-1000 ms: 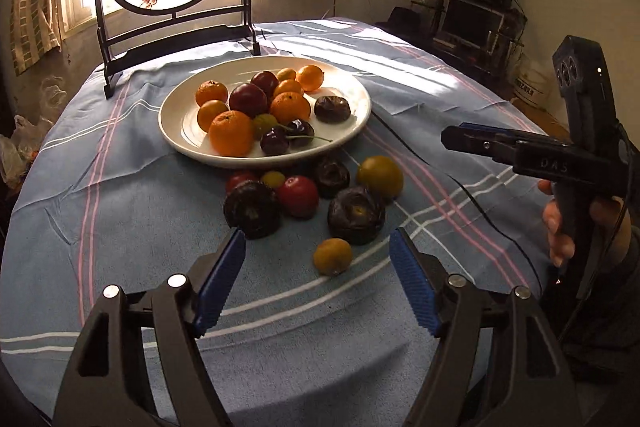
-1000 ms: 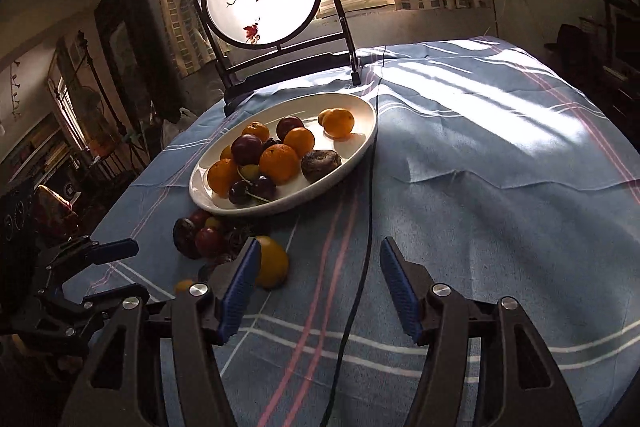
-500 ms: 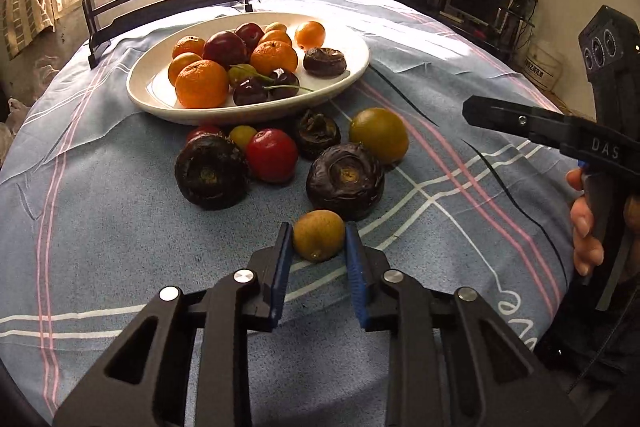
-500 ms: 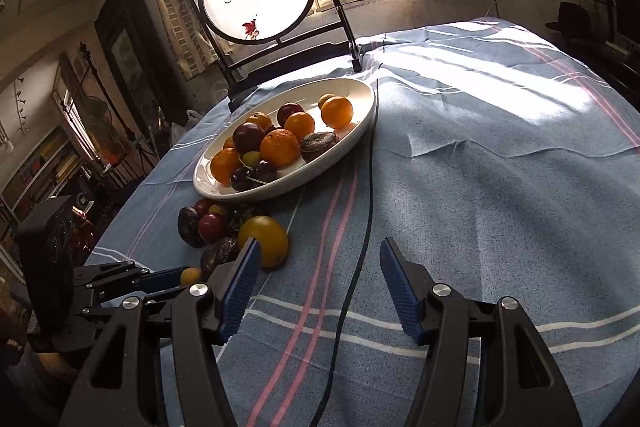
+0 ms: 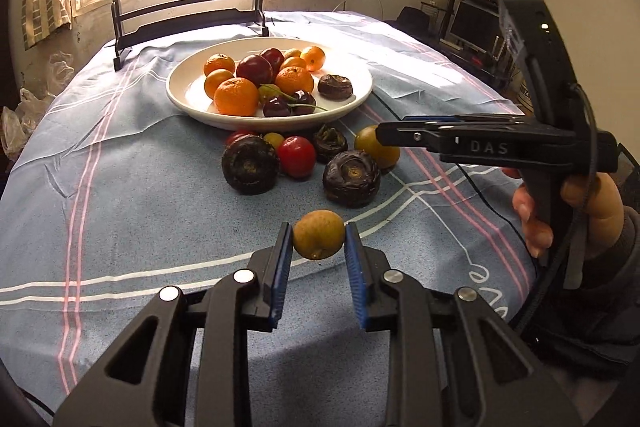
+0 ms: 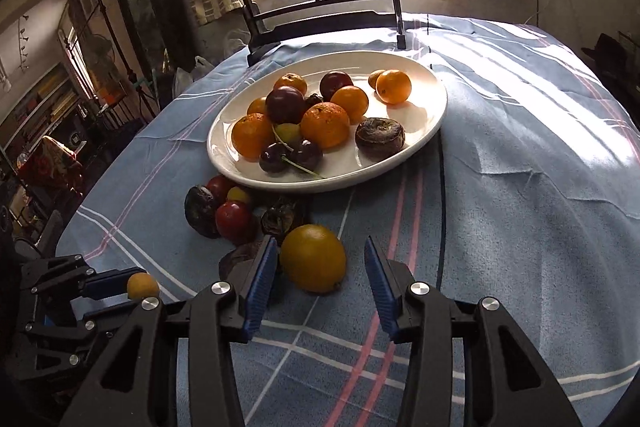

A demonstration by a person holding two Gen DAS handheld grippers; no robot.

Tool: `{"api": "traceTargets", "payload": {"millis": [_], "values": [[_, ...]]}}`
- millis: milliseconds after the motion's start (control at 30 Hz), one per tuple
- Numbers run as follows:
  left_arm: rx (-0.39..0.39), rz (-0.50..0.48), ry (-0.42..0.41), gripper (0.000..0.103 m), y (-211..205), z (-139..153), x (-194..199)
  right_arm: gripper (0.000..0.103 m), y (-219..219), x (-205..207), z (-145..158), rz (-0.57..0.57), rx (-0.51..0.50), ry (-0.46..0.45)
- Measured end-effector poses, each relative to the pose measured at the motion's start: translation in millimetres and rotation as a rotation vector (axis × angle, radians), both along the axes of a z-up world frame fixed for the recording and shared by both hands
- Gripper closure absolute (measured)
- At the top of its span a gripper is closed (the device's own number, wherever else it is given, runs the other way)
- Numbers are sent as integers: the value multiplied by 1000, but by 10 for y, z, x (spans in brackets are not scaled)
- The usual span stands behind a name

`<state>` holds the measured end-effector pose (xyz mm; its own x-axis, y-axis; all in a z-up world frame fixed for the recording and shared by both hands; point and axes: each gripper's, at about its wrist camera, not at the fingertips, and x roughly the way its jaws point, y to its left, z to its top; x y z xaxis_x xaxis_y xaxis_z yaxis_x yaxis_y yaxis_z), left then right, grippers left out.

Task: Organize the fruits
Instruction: 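Grasp a small yellow fruit with the left tool while the right tool grasps a yellow citrus, then place the yellow fruit on the plate with the left tool while the right tool places the citrus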

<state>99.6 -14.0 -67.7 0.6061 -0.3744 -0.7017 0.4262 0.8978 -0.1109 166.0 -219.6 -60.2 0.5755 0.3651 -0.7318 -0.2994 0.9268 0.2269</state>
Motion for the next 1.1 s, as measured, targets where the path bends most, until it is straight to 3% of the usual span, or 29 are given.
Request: {"api": "traceTargets", "payload": {"millis": [167,200,233,367,600,867,1100], "values": [[-20,21,-1,78,127,-1,-16,59,4,118,-178,23,86,100],[-21,26,1,78,145,-7,-13,66,8,100,-187,31,109,105],[-25,29,3,78,160,-12,-8,66,10,79,-178,26,110,104],[-43,36,-2,78,195,14,-6,67,-6,-76,-87,22,105,57],[-75,48,-36,78,254,225,135,67,-327,-206,351,-32,103,-69],[-99,56,-64,78,146,585,956,66,-364,372,633,-64,54,-103],[-82,126,-13,77,-40,502,1793,66,-230,1050,454,-112,30,-61]]}}
